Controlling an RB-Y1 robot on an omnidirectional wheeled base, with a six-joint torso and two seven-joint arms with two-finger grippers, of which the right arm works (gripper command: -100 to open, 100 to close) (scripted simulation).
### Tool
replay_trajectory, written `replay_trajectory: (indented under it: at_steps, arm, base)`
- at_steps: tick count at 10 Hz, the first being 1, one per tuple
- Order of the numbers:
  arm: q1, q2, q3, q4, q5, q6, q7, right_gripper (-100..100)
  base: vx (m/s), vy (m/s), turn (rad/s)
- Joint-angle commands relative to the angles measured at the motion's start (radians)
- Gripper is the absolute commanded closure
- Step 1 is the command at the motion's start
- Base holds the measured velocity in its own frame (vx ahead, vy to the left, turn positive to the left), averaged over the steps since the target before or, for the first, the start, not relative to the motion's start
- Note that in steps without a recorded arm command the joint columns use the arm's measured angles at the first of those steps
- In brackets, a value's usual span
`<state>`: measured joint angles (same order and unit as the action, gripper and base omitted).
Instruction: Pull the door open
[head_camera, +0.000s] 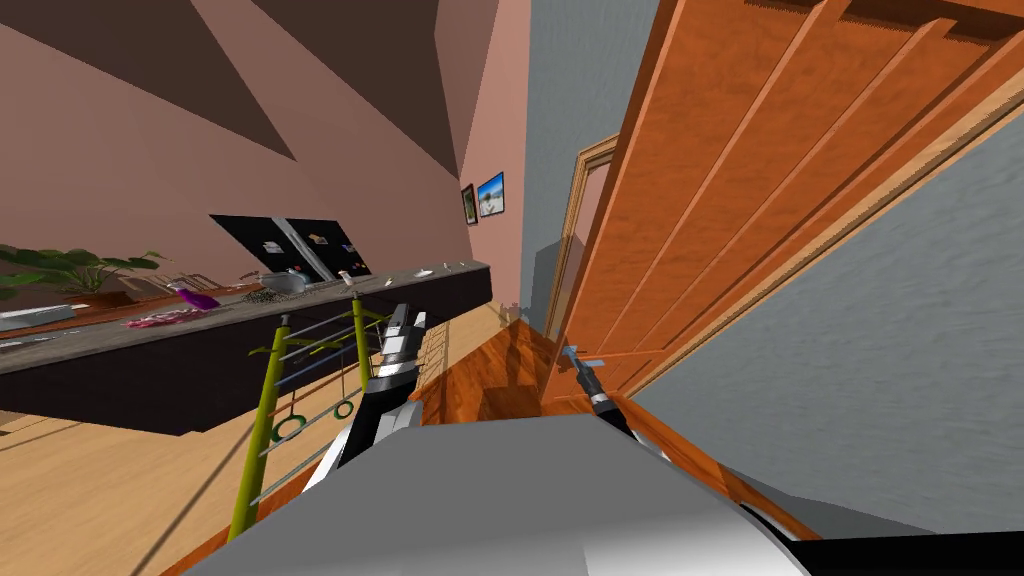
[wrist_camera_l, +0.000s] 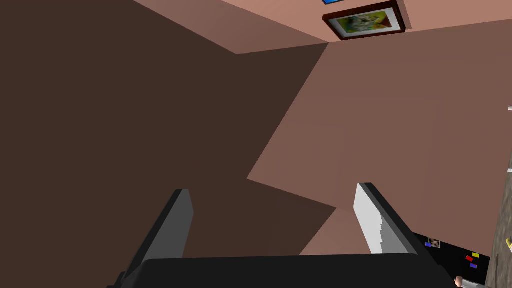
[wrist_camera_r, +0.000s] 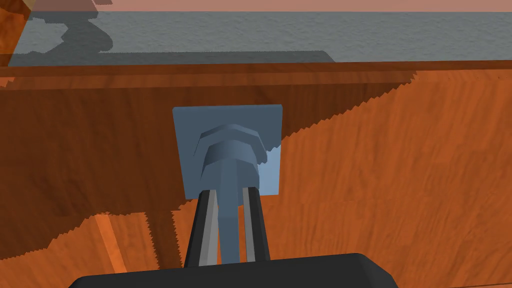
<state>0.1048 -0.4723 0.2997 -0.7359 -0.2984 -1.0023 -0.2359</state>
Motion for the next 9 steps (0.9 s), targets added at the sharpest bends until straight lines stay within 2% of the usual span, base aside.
replay_trajectory:
  at_steps: [1,6,9]
  arm:
    - [-0.023,0.023,-0.017,0.022,0.027,0.002,-0.006,100]
    - [-0.106,0.070,-0.102,0.110,0.096,0.024,-0.026,100]
    - [-0.144,0.091,-0.141,0.150,0.127,0.034,-0.035,100]
  base:
    - [-0.208,-0.074,0.169]
    - [-0.213,-0.081,0.186]
    - [-0.184,-0.085,0.129]
